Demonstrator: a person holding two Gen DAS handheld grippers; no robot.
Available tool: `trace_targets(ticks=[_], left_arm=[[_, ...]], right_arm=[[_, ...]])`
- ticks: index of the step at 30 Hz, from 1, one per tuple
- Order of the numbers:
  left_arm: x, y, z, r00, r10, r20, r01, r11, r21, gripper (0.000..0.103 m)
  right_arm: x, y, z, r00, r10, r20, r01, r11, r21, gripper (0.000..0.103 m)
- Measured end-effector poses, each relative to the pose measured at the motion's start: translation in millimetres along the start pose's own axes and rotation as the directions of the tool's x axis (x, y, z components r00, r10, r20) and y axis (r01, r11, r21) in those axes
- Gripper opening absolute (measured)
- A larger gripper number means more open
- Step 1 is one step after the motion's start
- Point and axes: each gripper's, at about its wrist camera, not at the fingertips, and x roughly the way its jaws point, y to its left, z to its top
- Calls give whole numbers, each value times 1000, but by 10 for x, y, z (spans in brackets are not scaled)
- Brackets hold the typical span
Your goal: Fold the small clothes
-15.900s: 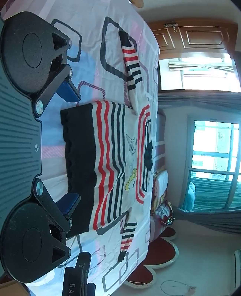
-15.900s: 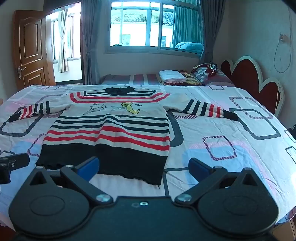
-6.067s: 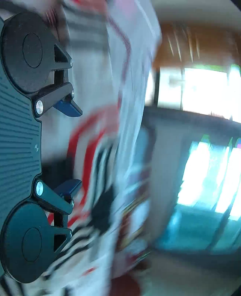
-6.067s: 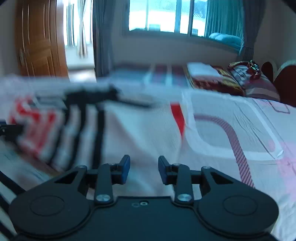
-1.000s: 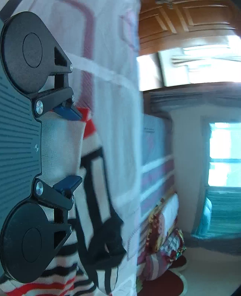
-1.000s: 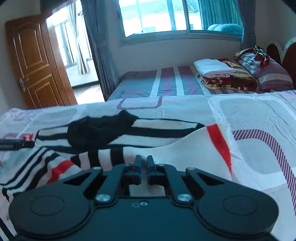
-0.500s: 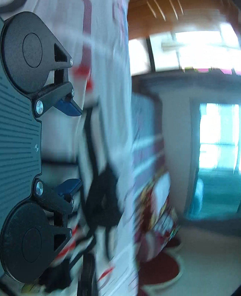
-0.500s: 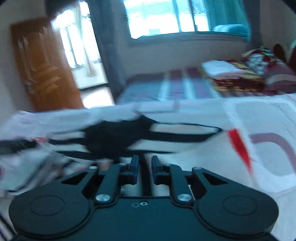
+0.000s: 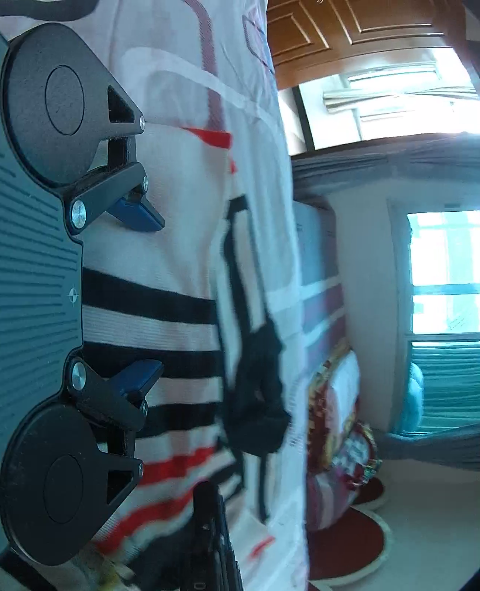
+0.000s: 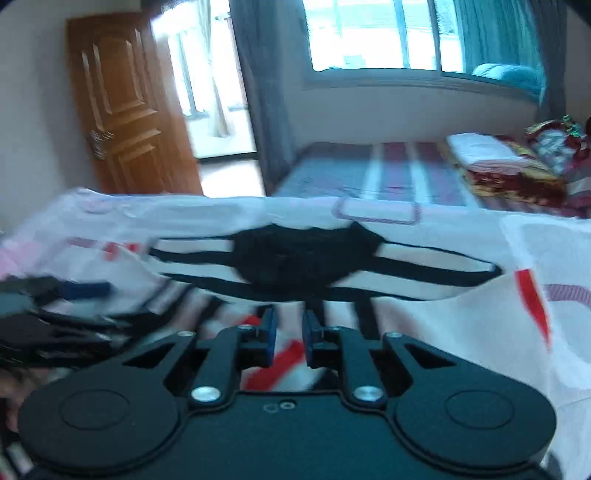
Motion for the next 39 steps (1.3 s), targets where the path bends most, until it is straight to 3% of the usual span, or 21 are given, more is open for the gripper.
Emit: trace_targets(ticks=[2, 8, 13, 15, 17, 18, 20, 22, 24, 27, 29, 35, 39], left_arm=[[8, -10, -18, 1000, 7, 10, -7, 1000, -6, 77], [-116, -19, 5, 1000, 12, 10, -12, 1000, 19, 77], [-362, 15, -60, 999, 18, 33, -19, 1000, 19, 77], [-425, 64, -131, 999, 29, 40, -29, 1000, 2, 77], [-357, 153, -247, 999, 37, -10, -37, 999, -16, 77], [-356, 190, -303, 1000, 23, 4, -23, 999, -26, 77], [-375, 220, -266, 1000, 12, 1, -12, 1000, -12, 77], [-405, 310, -145, 999, 11, 46, -10, 1000, -23, 77], [-334, 426, 26, 998, 15, 57, -12, 999, -43, 77], [-137, 581, 288, 998, 33, 62, -31, 999, -27, 77], [53, 679, 431, 999, 30, 41, -29, 999, -25, 77], [677, 829, 528, 997, 1, -83, -6, 998, -61, 77], [786, 734, 517, 996, 18, -91, -22, 999, -41, 82]], right_arm=[[159, 19, -79, 995, -60, -83, 57, 998, -32, 16], [40, 8, -112, 993, -113, -45, 111, 993, -38, 17], [-326, 27, -151, 998, -56, 32, 57, 998, -26, 21], [-401, 18, -216, 999, -44, 30, 45, 998, -36, 22], [-348, 18, -315, 998, -65, -7, 64, 996, -65, 19], [-269, 6, -353, 995, -90, -42, 87, 994, -73, 19], [-268, -33, -423, 996, -87, -22, 85, 993, -77, 19], [-333, -37, -385, 996, -88, -13, 87, 994, -61, 18], [-433, -88, -336, 995, -76, 58, 79, 996, -38, 17], [-394, -300, -219, 973, -206, 100, 205, 979, 13, 20], [-344, -541, -112, 963, -241, 119, 234, 970, 70, 20], [-178, -1012, 104, 947, -302, 106, 295, 952, 80, 20], [65, -1225, 108, 944, -331, 10, 330, 943, 44, 18]])
